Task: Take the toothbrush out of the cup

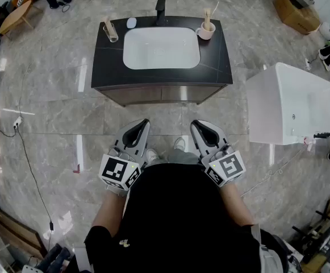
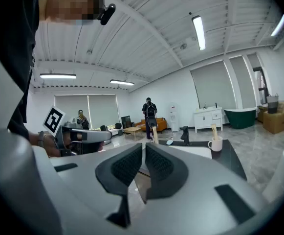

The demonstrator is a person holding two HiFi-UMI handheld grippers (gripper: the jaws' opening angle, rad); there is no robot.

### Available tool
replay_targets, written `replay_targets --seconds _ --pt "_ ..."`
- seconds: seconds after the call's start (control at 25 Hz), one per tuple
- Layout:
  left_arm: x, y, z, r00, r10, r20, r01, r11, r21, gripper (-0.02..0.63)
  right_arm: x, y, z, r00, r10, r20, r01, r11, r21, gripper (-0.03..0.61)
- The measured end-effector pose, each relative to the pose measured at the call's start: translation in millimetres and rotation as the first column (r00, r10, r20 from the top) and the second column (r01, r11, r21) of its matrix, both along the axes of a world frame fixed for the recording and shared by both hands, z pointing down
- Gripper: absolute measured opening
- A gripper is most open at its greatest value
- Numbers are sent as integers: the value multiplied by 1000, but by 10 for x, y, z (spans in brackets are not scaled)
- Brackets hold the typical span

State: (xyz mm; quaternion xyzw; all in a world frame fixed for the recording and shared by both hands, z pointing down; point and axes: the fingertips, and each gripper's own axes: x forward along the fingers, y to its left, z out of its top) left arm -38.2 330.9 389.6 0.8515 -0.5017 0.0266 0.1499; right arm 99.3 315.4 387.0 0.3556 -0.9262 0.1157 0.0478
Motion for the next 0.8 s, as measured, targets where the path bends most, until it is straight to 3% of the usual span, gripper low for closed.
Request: replay_targets --seconds 0.28,0.48,0.6,0.8 --pt "407 -273 -51 1000 -1 4 1 1000 2 23 302 -232 6 1000 -25 13 25 1000 5 43" --pt "734 -463 -36 999 14 32 -14 1000 -5 23 582 -430 -33 996 -38 78 37 999 11 43" --pt "914 -572 -14 999 12 44 -11 1000 -12 23 777 -528 4 991 -38 128 39 999 -4 43" --pt "1084 -681 38 998 9 64 -7 1000 -30 23 991 -636 194 991 -30 134 37 998 -47 43"
